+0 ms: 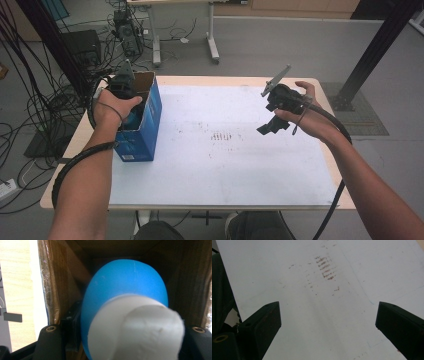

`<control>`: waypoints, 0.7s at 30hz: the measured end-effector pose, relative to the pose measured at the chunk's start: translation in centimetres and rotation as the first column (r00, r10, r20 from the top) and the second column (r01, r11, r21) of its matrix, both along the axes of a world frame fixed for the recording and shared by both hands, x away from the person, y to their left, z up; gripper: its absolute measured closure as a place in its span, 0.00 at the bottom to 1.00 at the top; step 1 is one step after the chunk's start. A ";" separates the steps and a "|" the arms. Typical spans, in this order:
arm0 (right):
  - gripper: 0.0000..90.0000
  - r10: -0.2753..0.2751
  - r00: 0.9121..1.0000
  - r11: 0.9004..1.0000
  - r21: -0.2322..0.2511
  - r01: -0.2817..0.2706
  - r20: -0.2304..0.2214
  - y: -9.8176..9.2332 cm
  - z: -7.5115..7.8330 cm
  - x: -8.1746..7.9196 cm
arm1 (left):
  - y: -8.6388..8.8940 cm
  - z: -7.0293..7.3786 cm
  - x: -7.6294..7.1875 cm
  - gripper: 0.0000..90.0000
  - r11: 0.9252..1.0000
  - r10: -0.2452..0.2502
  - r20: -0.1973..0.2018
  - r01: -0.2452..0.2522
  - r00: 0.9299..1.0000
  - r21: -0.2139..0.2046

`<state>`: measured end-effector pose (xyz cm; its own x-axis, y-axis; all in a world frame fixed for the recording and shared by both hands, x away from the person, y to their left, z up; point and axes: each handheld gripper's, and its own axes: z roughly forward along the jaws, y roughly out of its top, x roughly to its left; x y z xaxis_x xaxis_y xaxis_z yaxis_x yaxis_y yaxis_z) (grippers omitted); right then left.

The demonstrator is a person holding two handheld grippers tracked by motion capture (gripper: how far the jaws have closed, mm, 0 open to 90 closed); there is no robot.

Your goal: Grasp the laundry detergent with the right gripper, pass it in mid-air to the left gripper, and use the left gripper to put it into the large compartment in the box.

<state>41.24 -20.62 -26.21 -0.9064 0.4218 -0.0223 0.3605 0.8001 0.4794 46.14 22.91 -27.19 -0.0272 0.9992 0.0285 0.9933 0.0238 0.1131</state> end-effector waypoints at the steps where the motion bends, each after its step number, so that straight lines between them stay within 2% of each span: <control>1: 0.07 0.001 1.000 1.000 0.000 -0.001 0.001 0.0 0.0 0.0 | 0.0 0.2 0.0 0.37 1.000 -0.002 0.007 0.002 1.000 -0.004; 7: 0.07 0.004 1.000 1.000 -0.001 -0.004 0.005 0.2 0.1 0.0 | -0.1 0.9 -0.2 0.35 1.000 -0.008 0.021 0.008 1.000 -0.001; 12: 0.07 0.010 1.000 1.000 -0.001 -0.010 0.005 0.5 0.2 -0.1 | -0.2 1.6 -0.3 0.34 1.000 -0.016 0.029 0.016 0.999 0.021; 21: 0.07 0.014 1.000 1.000 0.000 -0.014 0.014 0.7 0.5 0.0 | -0.3 2.7 -0.9 0.32 0.999 -0.023 0.039 0.022 0.999 0.024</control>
